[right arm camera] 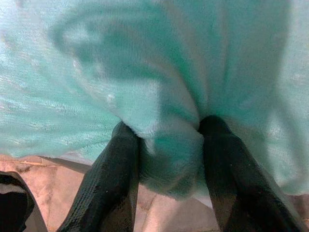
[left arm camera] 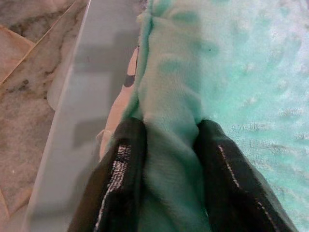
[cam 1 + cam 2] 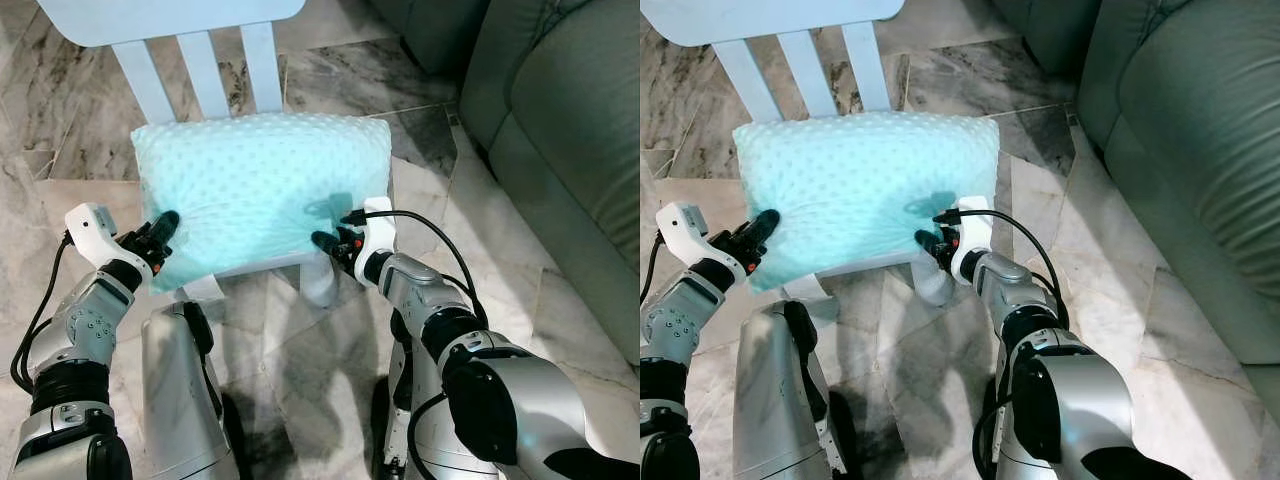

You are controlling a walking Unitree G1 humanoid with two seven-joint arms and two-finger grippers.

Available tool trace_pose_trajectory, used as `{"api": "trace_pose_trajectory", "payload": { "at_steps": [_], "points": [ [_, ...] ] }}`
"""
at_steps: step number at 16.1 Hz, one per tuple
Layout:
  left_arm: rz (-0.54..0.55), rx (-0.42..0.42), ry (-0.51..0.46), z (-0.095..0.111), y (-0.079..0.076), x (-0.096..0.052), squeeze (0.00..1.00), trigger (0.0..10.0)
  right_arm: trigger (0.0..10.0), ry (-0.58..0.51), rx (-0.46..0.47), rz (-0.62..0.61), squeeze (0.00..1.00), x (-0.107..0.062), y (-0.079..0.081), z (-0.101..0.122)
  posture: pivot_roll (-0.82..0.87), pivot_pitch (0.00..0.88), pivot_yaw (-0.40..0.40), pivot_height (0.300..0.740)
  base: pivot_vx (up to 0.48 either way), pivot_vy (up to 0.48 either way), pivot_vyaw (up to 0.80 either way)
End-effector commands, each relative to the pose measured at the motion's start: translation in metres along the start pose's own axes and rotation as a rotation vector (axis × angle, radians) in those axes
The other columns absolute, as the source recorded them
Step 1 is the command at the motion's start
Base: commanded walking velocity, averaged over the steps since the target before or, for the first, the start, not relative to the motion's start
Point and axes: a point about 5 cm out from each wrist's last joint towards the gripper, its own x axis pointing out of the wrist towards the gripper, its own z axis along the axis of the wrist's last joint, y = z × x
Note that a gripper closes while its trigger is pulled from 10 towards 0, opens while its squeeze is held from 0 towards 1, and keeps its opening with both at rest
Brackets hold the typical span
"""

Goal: Move the pillow to the sofa

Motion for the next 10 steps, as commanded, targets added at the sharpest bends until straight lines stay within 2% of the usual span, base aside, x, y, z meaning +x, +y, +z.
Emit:
{"api": "trace_pose_trajectory", "payload": {
  "at_steps": [1, 5, 8, 10],
  "points": [
    [0.062, -0.008, 0.014, -0.003, 0.014, -0.009, 0.0, 0.0, 0.0, 0.044, 0.003, -0.037, 0.0, -0.003, -0.005, -0.013, 0.15, 0.392, 0.003, 0.398, 0.0, 0.0, 0.0],
    [0.071, -0.009, 0.012, -0.003, 0.015, -0.008, 0.0, 0.0, 0.0, -0.013, -0.012, -0.106, 0.0, -0.006, -0.015, -0.003, 0.14, 0.388, 0.006, 0.398, 0.0, 0.0, 0.0],
    [0.121, 0.072, 0.005, -0.004, 0.02, -0.011, 0.0, 0.0, 0.0, -0.062, -0.014, -0.116, 0.0, -0.009, -0.02, 0.006, 0.14, 0.368, 0.0, 0.398, 0.0, 0.0, 0.0],
    [0.126, 0.085, -0.029, -0.001, 0.019, -0.01, 0.0, 0.0, 0.0, -0.086, -0.019, -0.107, 0.0, -0.01, -0.022, 0.011, 0.13, 0.352, -0.003, 0.398, 0.0, 0.0, 0.0]
  ]
}}
